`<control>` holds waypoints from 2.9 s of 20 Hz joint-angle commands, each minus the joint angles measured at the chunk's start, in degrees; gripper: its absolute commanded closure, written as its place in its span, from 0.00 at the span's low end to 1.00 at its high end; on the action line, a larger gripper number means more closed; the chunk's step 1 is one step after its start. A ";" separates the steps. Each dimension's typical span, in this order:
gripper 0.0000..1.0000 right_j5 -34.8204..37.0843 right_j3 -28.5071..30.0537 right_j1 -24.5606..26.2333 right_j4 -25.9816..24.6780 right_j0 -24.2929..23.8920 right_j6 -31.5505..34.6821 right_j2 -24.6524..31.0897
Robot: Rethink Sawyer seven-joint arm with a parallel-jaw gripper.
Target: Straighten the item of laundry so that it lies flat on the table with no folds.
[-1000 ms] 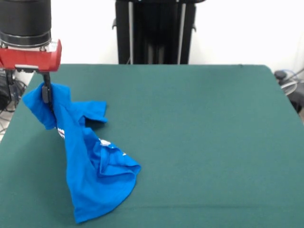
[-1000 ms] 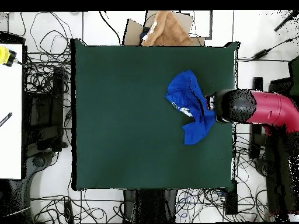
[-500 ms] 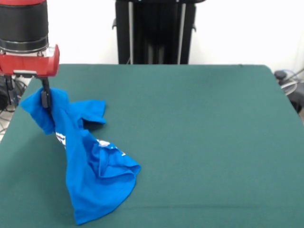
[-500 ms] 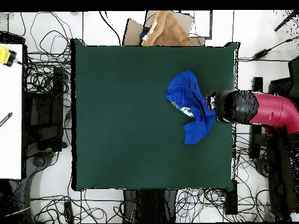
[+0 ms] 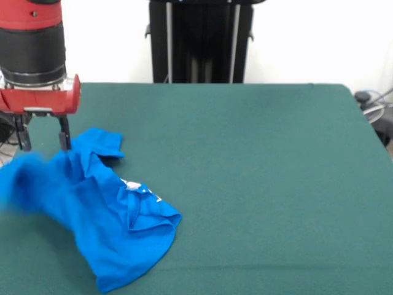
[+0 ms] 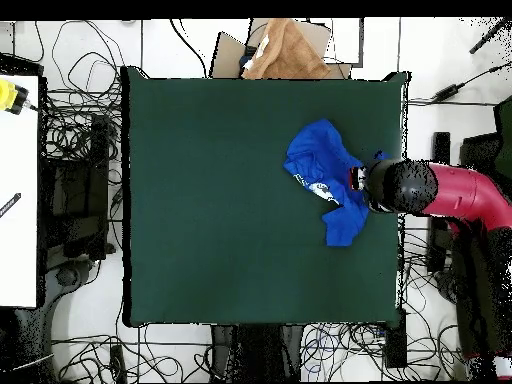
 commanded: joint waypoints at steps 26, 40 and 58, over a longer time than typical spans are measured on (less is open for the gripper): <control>0.00 -11.91 2.73 9.18 -5.83 3.26 -6.97 1.77; 0.00 -13.48 2.18 10.71 -6.13 3.40 -6.97 1.64; 0.00 -16.37 10.67 11.75 -1.06 7.91 8.52 -3.08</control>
